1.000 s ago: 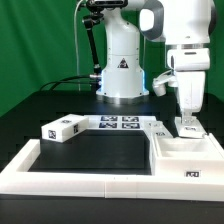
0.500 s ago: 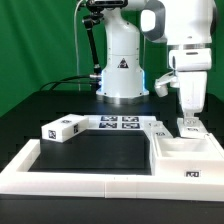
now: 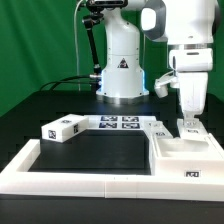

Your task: Assemble cabinet

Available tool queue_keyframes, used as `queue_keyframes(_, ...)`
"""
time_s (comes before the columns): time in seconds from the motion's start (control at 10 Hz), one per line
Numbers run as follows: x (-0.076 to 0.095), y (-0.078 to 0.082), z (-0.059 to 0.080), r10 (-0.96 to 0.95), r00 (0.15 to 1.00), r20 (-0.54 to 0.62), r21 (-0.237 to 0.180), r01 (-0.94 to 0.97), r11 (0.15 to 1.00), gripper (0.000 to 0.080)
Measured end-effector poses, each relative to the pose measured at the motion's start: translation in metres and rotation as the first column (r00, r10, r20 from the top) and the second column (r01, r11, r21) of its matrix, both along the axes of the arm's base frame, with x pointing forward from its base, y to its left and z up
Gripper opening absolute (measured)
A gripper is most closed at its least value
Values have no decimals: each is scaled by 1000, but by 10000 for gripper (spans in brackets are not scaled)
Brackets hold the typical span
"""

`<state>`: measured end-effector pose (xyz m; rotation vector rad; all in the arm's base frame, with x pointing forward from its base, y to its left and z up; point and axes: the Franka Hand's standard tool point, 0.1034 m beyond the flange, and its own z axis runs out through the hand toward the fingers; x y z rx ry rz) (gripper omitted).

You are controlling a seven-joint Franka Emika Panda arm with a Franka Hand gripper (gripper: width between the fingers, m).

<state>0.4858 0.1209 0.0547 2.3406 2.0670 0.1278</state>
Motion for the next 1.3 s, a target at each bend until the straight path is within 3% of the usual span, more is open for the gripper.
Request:
queue_keyframes(0.8, 10, -3, -2, 16, 1000, -12, -7, -16, 1000, 70)
queue_keyframes(1.3, 56, -7, 1, 19, 1000, -17, -15, -20, 1000, 70)
